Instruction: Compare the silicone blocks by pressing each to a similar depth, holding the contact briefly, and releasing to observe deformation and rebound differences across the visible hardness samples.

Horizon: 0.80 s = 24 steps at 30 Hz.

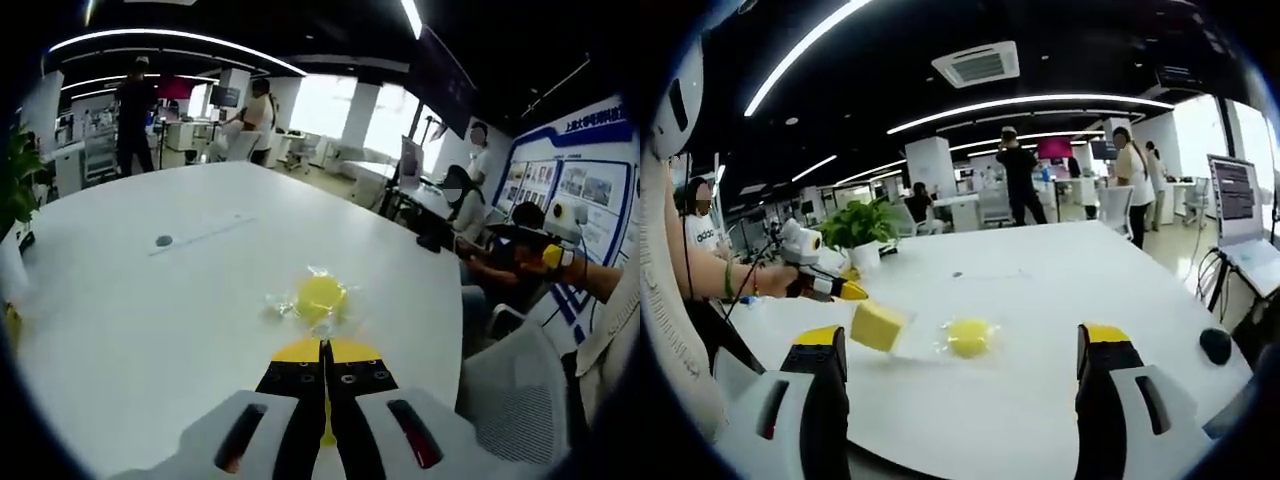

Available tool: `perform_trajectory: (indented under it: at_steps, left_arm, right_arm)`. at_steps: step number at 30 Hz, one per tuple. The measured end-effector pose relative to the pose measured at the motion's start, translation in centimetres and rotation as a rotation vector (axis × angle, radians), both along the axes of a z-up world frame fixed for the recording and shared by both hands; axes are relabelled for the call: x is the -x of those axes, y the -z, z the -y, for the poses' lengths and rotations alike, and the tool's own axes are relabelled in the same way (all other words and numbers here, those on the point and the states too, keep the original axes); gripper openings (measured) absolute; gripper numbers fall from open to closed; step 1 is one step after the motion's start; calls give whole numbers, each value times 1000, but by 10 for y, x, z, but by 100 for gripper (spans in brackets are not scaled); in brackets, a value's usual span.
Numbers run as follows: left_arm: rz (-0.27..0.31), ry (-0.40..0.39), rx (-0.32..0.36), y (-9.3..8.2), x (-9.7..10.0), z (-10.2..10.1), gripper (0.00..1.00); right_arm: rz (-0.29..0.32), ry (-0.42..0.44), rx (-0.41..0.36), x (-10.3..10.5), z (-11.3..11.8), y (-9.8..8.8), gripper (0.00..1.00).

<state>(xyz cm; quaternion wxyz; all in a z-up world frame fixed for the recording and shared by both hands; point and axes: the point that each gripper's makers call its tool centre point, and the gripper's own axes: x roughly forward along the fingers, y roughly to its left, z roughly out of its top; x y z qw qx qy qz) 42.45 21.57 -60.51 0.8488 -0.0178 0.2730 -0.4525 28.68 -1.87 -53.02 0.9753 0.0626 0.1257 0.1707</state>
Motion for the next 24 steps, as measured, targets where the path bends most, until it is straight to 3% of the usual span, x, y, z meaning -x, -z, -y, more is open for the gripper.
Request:
perform_trajectory:
  at_steps: [8, 13, 22, 23, 24]
  left_arm:
    - [81, -82, -87, 14, -38, -36, 0]
    - [57, -143, -70, 29, -61, -51, 0]
    - [40, -181, -107, 66, -82, -67, 0]
    - [34, -186, -103, 67, -83, -68, 0]
    - [25, -194, -97, 73, -85, -68, 0]
  right_arm:
    - [-35, -32, -45, -18, -12, 5, 87]
    - [-83, -45, -44, -23, -16, 19, 88]
    - [-160, -43, -40, -24, -19, 42, 85]
    - [-161, -39, -46, -24, -18, 42, 85]
    - [-144, -14, -106, -29, -17, 35, 85]
